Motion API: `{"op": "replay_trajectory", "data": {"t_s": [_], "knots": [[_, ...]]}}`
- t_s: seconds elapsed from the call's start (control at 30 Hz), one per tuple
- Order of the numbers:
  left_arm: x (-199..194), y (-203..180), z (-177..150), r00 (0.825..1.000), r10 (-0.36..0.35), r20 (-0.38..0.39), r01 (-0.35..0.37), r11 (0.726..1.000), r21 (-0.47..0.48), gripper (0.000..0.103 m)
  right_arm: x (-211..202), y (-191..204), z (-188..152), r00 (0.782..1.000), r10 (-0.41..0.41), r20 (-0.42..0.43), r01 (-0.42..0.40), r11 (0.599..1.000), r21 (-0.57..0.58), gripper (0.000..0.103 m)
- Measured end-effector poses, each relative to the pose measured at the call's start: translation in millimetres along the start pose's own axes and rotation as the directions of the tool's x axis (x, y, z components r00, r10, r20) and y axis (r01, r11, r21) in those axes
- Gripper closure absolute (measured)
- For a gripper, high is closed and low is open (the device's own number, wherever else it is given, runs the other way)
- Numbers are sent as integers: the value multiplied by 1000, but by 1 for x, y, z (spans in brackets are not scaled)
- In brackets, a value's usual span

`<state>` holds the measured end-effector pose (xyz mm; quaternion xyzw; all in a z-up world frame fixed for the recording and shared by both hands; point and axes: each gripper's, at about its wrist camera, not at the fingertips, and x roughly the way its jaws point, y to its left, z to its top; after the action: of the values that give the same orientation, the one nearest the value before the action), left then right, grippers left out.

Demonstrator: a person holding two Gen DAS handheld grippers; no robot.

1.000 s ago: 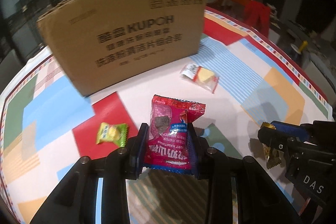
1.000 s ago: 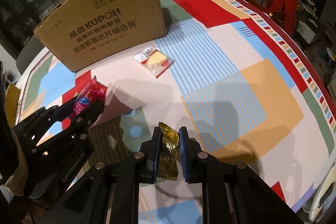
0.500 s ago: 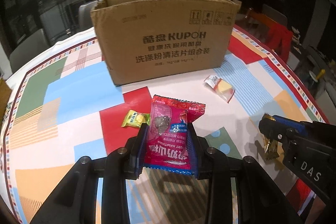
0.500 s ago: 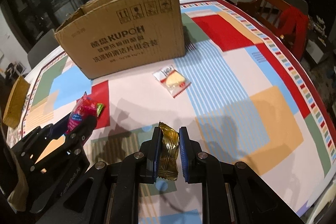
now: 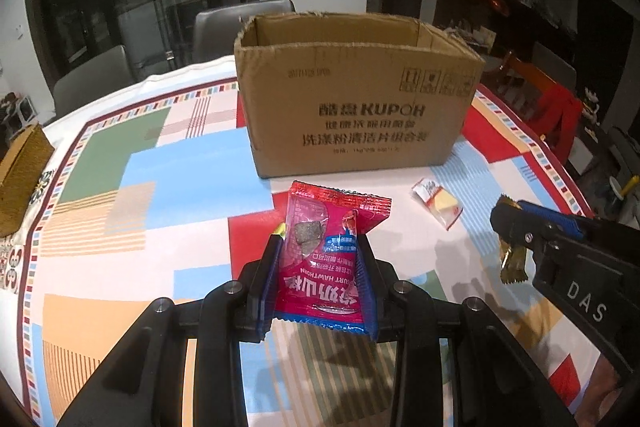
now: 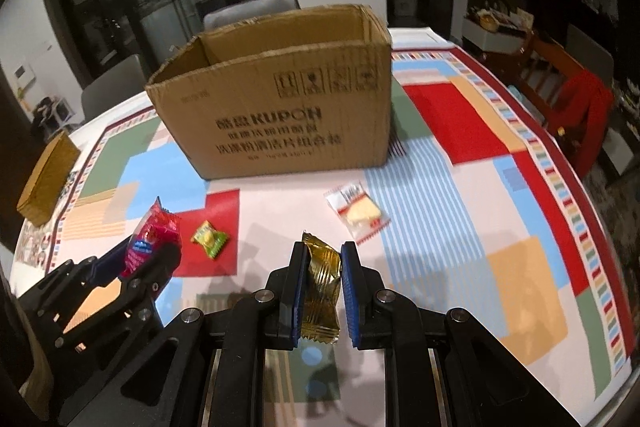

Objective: Organize snacks
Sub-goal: 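Lift the pink bag and gold candy and carry both over the cardboard box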

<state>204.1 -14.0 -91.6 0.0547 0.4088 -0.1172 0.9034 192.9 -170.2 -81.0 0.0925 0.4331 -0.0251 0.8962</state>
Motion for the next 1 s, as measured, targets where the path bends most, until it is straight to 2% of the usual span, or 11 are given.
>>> {"op": "replay_trajectory", "data": {"t_s": [0.3, 1.0], "knots": [[-12, -1, 21, 999, 31, 41, -30, 999, -27, 69, -14, 6, 32, 997, 22, 69, -20, 999, -35, 85], [-26, 8, 82, 988, 77, 135, -70, 996, -57, 69, -28, 14, 92, 984, 53, 171, -39, 996, -85, 85]]}}
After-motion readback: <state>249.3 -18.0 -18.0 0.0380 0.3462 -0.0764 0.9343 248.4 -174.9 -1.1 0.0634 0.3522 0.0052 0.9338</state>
